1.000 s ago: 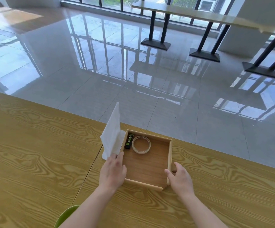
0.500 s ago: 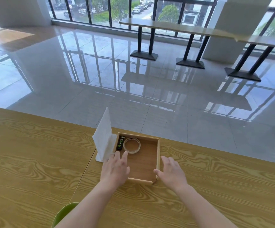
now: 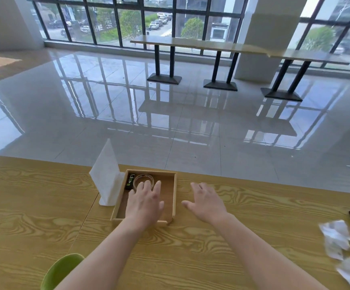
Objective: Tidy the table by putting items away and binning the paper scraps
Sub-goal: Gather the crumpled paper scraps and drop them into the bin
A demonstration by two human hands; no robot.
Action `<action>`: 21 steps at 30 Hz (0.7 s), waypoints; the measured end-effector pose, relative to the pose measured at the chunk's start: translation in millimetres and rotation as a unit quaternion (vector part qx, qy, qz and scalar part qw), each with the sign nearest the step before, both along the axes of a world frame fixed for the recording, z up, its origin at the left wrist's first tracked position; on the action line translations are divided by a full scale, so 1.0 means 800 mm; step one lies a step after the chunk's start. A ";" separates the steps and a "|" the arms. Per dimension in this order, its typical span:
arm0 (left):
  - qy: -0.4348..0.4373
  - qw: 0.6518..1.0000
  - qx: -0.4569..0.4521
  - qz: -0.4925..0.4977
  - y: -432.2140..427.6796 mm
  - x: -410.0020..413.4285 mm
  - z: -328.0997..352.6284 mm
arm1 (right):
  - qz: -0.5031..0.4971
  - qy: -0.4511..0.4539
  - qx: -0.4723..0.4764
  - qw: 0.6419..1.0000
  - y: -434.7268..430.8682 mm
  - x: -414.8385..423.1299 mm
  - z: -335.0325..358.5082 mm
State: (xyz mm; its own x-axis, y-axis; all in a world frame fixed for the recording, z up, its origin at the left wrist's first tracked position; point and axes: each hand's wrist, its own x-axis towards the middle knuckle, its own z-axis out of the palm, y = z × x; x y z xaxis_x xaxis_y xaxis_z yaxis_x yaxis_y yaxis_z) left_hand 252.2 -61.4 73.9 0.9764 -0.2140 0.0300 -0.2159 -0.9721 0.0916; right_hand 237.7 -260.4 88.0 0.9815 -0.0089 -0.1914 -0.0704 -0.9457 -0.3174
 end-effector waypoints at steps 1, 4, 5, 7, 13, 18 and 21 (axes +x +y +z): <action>-0.005 1.000 -0.001 -0.002 -0.012 -0.004 0.004 | -0.001 -0.005 -0.001 1.000 -0.010 -0.003 0.004; -0.014 1.000 -0.001 -0.008 -0.044 -0.016 0.012 | 0.000 -0.011 -0.007 1.000 -0.041 -0.013 0.014; -0.015 1.000 -0.001 -0.007 -0.053 -0.020 0.014 | 0.001 -0.011 -0.009 1.000 -0.050 -0.016 0.016; -0.017 1.000 -0.005 -0.002 -0.068 -0.026 0.018 | 0.003 -0.010 -0.009 1.000 -0.066 -0.022 0.019; -0.019 1.000 -0.002 -0.017 -0.091 -0.041 0.026 | -0.009 -0.020 -0.008 1.000 -0.090 -0.047 0.027; -0.006 0.998 -0.014 -0.055 -0.097 -0.041 0.033 | -0.048 -0.032 -0.009 0.998 -0.090 -0.071 0.035; -0.005 0.996 -0.018 -0.086 -0.093 -0.045 0.032 | -0.075 -0.028 -0.015 0.997 -0.080 -0.090 0.037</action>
State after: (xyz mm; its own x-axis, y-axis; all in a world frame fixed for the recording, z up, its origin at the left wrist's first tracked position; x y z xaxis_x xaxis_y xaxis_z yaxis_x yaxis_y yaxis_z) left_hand 215.8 -136.0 99.5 0.9254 -0.3759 0.0496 -0.3791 -0.9171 0.1229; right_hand 165.8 -324.1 117.7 0.9780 -0.1604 -0.1330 -0.1938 -0.9348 -0.2976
